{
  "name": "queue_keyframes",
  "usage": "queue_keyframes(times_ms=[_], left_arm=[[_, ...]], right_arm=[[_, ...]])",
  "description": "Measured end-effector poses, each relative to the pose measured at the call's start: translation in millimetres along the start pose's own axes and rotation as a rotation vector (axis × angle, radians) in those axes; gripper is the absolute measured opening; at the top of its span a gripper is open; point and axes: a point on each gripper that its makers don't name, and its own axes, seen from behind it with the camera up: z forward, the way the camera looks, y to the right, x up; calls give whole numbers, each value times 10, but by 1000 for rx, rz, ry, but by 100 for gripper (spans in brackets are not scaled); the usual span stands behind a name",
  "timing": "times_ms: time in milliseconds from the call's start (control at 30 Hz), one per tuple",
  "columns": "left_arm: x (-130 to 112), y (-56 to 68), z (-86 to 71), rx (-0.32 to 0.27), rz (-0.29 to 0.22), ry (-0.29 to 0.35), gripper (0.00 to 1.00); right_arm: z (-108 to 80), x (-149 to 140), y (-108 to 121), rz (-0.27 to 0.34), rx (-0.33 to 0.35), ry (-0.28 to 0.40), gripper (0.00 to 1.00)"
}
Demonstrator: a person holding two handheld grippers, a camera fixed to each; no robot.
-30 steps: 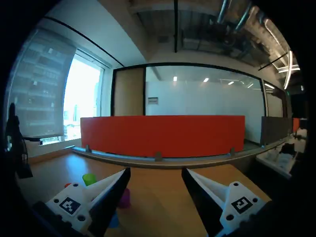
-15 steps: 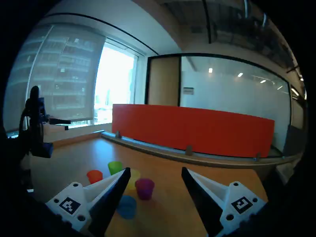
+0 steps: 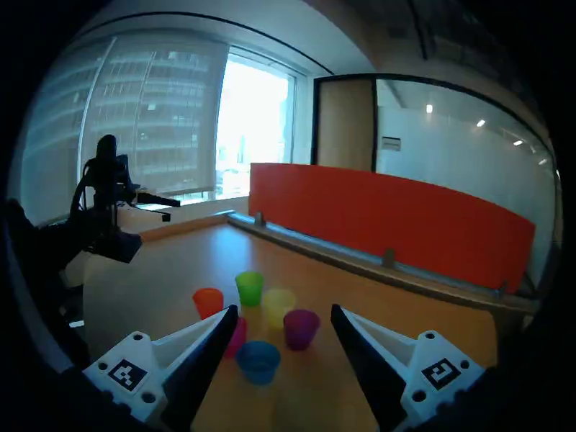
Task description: Pour water
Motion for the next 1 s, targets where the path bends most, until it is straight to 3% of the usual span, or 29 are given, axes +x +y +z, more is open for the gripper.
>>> queue_keyframes(times_ms=[567, 1000], left_arm=[[-378, -117, 540, -111, 23, -146, 99], [-777, -81, 936, -205, 48, -277, 99]], right_arm=[[250, -452, -163, -62, 119, -140, 100], [481, -945, -227, -63, 172, -242, 100]])
